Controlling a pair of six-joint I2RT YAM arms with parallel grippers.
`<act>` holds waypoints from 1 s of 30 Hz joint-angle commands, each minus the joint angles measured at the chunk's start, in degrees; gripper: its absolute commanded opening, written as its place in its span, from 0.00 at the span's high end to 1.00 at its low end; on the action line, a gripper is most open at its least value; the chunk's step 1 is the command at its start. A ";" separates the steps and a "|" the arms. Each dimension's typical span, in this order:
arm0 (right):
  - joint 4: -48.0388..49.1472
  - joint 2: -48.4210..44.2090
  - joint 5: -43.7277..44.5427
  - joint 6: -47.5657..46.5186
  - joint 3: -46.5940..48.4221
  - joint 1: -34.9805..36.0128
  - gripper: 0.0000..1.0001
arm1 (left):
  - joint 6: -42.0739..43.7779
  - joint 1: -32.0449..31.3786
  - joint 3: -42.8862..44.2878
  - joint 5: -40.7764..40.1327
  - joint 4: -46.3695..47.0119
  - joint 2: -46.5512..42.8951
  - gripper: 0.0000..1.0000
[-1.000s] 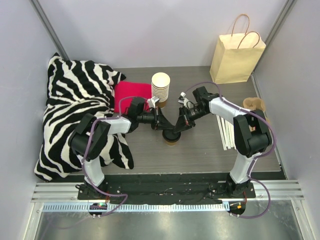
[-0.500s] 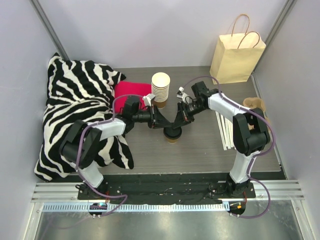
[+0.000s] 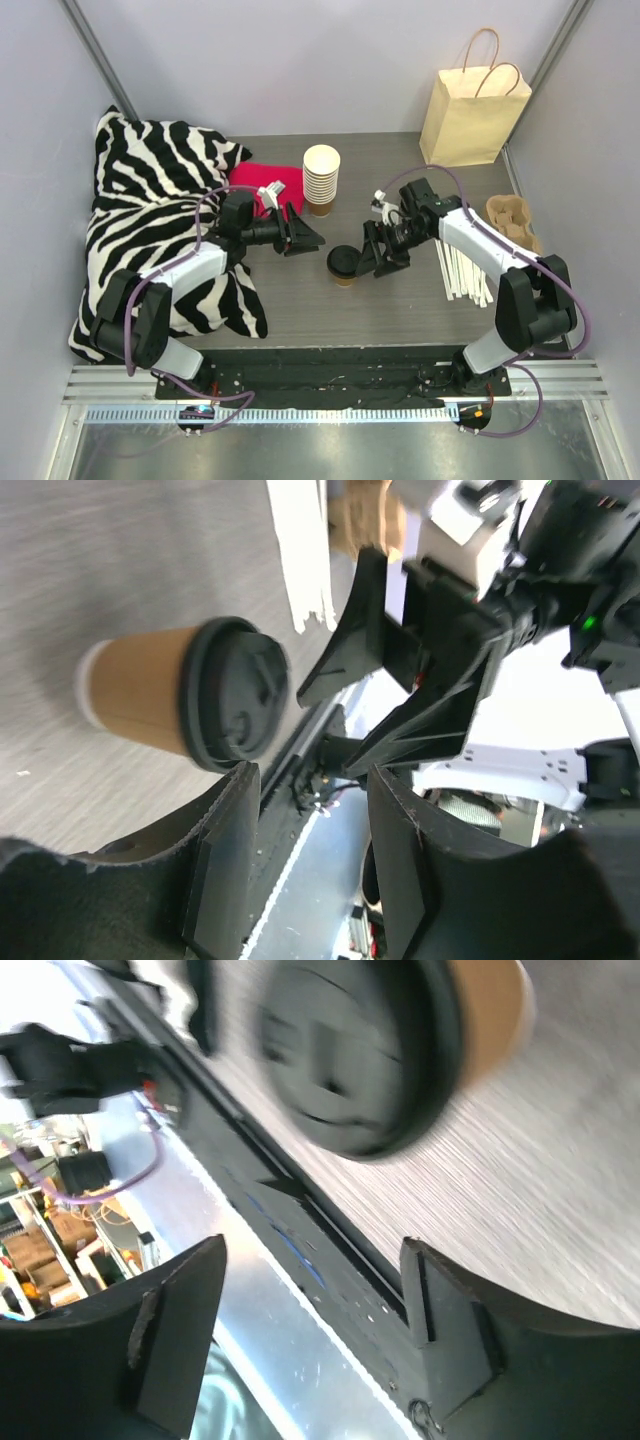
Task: Pack the takeout coffee
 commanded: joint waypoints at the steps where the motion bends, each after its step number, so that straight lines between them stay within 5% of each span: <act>1: 1.72 0.90 3.26 2.69 -1.01 -0.17 0.19 | 3.10 1.45 -0.38 -1.40 -2.68 -2.61 0.48; 21: 3.74 20.94 -3.51 -1.62 17.79 0.53 0.19 | 6.88 6.11 -1.00 -3.07 -4.35 1.68 0.41; 30: 8.13 23.42 -7.38 3.92 23.07 4.14 0.19 | 5.04 6.46 -0.65 -4.22 -2.69 7.14 0.50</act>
